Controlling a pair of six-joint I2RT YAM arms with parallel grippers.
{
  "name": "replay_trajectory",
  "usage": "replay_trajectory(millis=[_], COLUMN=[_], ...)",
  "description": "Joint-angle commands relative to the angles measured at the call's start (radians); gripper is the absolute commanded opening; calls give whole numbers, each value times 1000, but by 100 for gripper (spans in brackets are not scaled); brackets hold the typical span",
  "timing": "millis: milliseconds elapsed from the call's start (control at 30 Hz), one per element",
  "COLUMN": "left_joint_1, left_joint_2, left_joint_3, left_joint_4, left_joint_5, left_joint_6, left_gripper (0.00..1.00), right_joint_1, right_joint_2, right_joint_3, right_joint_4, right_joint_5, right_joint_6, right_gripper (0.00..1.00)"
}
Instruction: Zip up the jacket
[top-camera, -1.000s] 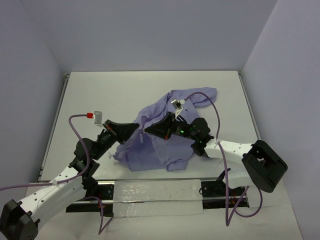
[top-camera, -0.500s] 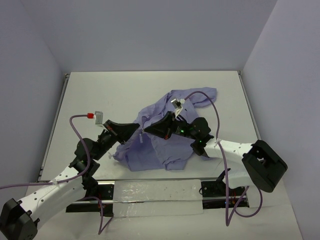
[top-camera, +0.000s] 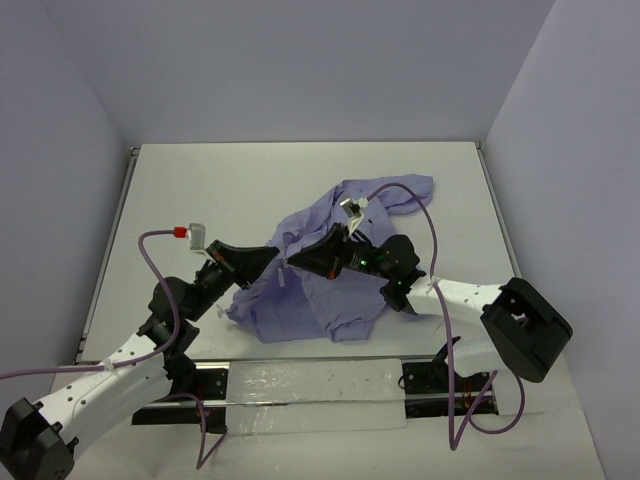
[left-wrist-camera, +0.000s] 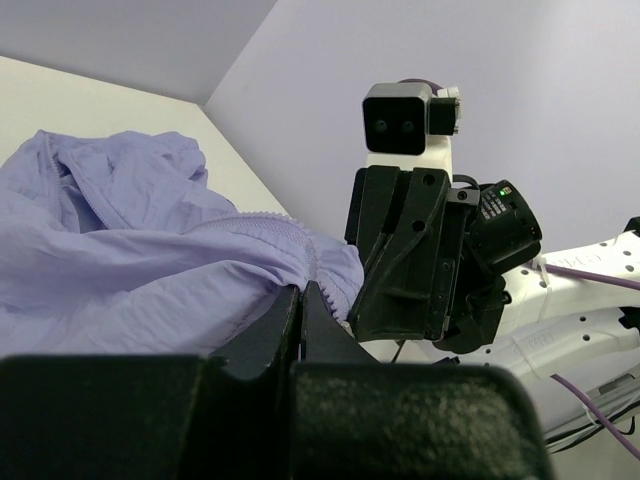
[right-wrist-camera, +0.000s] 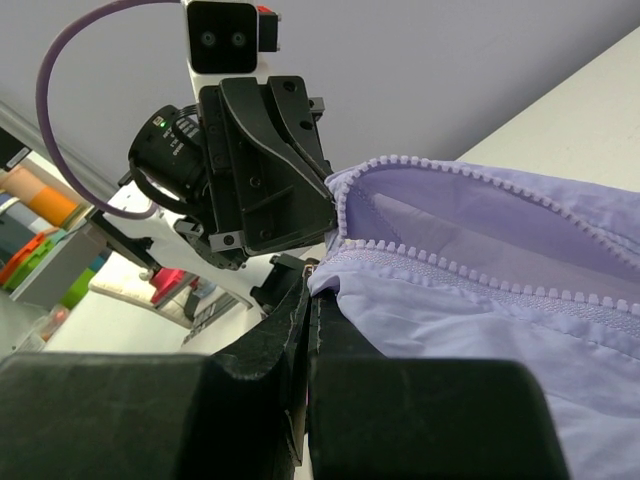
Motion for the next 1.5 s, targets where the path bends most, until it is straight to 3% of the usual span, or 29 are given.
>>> replay_trajectory(millis=[0, 1467], left_joint_1=[-6, -6], left_joint_2=[-5, -10], left_joint_3=[31, 23], left_joint_4=[16, 22], left_joint_5=[-18, -46], left_joint_6=[26, 7], left_gripper=[0, 0], right_joint_1=[6, 8], right_joint_2=[-7, 22], right_joint_3=[14, 29], right_joint_4=[86, 84], right_joint_5=[16, 5], right_joint_6=[6, 15], right_gripper=[0, 0])
